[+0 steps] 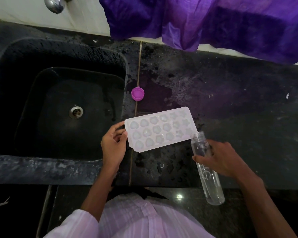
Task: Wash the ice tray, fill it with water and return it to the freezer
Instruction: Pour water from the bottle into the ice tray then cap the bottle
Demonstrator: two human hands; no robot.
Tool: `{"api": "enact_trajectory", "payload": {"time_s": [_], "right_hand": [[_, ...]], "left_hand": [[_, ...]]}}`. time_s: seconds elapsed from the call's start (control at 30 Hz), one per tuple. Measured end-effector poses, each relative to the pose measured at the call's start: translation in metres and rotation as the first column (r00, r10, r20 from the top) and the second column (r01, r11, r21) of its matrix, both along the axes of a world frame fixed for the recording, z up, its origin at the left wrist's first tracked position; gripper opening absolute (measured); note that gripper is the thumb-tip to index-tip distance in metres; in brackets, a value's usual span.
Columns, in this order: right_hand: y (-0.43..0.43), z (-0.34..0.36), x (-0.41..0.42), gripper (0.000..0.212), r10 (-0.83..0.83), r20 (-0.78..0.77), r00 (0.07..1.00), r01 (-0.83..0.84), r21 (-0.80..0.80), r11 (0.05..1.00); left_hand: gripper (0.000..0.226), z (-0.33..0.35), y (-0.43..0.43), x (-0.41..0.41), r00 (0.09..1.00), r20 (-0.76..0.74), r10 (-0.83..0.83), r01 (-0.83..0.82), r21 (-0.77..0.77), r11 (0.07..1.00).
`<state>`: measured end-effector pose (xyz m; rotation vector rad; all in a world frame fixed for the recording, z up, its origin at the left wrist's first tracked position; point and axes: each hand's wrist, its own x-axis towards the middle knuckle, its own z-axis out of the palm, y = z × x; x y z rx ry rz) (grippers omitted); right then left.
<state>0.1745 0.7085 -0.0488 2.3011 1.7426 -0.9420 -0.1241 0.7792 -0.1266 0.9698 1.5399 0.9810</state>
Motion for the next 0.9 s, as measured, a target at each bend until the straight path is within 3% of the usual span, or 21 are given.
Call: {"api": "enact_trajectory", "payload": {"time_s": [0.37,0.6,0.9], "right_hand": [[-0.001,0.006,-0.014,0.038,0.008,-0.067,0.998,-0.005,0.038,0.999],[0.010,-0.002,-0.041,0.066,0.094,-0.114,0.989,-0.088,0.054,0.995],[0.028,-0.005,-0.060,0.074,0.147,-0.086,0.985,-0.144,0.049,0.988]], "left_hand": [[0.037,0.000,0.000,0.000,1.000,-0.013,0.002,-0.003,-0.005,1.000],[0.037,-0.002,0.001,-0.002,1.000,-0.014,-0.006,0.006,-0.018,1.000],[0.038,-0.001,0.001,-0.002,1.000,-0.015,-0.013,0.013,-0.014,1.000]]}}
